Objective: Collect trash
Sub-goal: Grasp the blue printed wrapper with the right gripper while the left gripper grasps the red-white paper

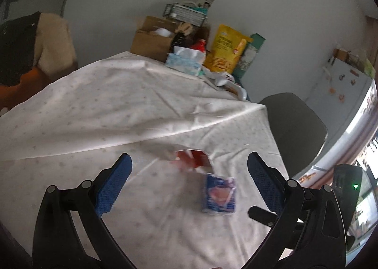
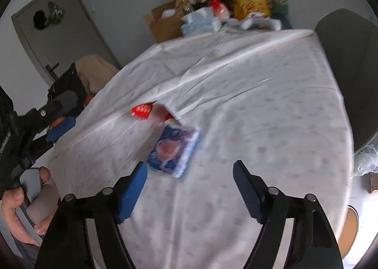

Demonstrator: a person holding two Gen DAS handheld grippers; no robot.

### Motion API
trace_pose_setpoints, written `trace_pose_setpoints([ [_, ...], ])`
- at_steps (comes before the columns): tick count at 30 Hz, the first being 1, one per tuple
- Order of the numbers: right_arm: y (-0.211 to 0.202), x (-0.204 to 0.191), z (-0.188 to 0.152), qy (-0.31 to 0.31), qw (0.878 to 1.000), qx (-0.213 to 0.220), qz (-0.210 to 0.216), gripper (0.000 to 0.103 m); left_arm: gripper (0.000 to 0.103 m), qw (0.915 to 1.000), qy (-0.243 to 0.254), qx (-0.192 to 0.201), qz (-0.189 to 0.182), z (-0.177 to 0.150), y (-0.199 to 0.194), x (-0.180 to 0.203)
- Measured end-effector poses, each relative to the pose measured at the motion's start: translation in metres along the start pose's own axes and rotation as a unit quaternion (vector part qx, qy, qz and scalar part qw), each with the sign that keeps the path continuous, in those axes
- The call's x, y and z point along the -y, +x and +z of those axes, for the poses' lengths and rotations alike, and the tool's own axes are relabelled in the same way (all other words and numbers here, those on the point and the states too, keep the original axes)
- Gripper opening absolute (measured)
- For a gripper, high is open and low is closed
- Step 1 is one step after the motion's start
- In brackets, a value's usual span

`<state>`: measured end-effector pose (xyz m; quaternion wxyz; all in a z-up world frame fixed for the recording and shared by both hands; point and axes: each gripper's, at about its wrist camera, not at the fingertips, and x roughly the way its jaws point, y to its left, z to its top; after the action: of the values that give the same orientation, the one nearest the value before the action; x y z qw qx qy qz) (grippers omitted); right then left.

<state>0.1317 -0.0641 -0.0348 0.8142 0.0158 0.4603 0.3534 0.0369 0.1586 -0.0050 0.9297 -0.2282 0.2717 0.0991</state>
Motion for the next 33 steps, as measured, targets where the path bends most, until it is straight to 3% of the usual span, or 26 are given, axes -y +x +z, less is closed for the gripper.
trace_pose_setpoints([
  [8,0.051,-0.024,0.004,-0.01,0.999,-0.041,-0.005,0.045,0.097,0.9996,-0.026,-0.005,0.009,0.0,0.002,-0.028],
  [10,0.052,-0.023,0.005,-0.01,0.999,-0.035,-0.005,0.026,0.097,0.9995,-0.028,-0.009,0.009,0.001,0.007,-0.031],
  [13,0.05,-0.017,0.007,-0.001,0.999,-0.033,0.009,0.01,0.097,0.9994,-0.031,-0.014,0.009,0.002,0.014,-0.032],
  [23,0.014,0.013,0.004,0.021,1.0,0.008,0.006,0.008,0.097,0.9991,0.002,-0.04,0.012,0.003,0.051,-0.009],
  [33,-0.017,0.059,0.005,0.055,0.997,0.044,-0.007,0.008,0.097,0.9932,0.077,-0.069,0.053,0.001,0.094,0.035],
])
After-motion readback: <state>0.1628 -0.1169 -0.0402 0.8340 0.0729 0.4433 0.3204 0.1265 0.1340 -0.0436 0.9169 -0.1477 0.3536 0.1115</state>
